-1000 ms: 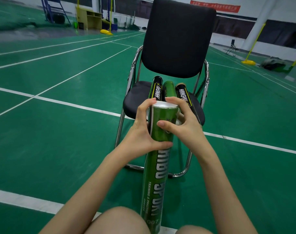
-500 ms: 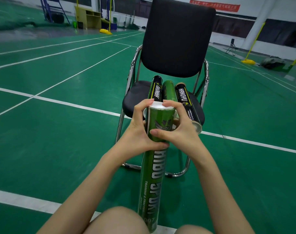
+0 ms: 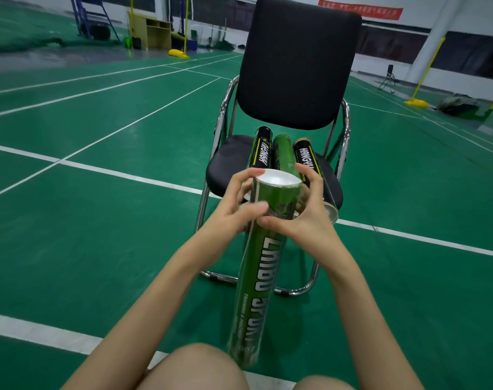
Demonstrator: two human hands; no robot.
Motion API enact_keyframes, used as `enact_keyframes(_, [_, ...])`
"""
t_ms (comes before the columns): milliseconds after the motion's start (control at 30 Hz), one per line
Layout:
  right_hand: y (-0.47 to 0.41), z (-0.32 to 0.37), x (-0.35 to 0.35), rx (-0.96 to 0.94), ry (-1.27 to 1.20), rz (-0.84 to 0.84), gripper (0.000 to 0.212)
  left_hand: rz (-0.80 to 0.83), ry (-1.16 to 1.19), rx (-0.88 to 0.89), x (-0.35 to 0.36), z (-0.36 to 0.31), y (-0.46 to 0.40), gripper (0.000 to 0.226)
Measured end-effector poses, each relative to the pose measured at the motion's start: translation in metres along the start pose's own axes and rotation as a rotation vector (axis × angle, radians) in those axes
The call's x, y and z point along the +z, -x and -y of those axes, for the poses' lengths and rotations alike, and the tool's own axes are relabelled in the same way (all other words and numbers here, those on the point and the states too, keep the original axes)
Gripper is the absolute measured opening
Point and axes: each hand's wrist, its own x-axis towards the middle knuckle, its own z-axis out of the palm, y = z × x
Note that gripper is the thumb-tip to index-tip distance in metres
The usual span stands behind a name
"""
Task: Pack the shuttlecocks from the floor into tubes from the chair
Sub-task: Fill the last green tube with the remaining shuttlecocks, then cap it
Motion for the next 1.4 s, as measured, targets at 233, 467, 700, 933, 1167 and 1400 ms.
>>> enact_keyframes(233, [-0.001,0.003,0.001,0.02,-0.055,-0.053,0.094,-0.309,0.029,0.016,0.024,-0.021,-0.019,0.021])
enact_keyframes(467, [0.002,0.002,0.005,0.002,-0.086,-0.093,0.084,-0.382,0.317,-0.12,0.039,-0.033,-0.026,0.031])
enact_keyframes(700, [0.007,0.0,0.006,-0.028,-0.119,-0.102,0.084,-0.473,0.288,-0.113,0.046,-0.032,-0.025,0.029])
enact_keyframes(933, [0.009,-0.003,0.012,-0.021,-0.079,-0.086,0.083,-0.524,0.292,-0.118,0.041,-0.019,-0.022,0.028])
enact_keyframes(1167, [0.009,0.008,0.016,-0.041,-0.09,-0.001,0.083,-0.418,0.195,0.002,0.029,-0.019,-0.006,0.03])
enact_keyframes(1400, [0.009,0.014,0.018,-0.097,-0.14,0.014,0.086,-0.355,0.075,0.056,0.028,-0.032,0.004,0.039])
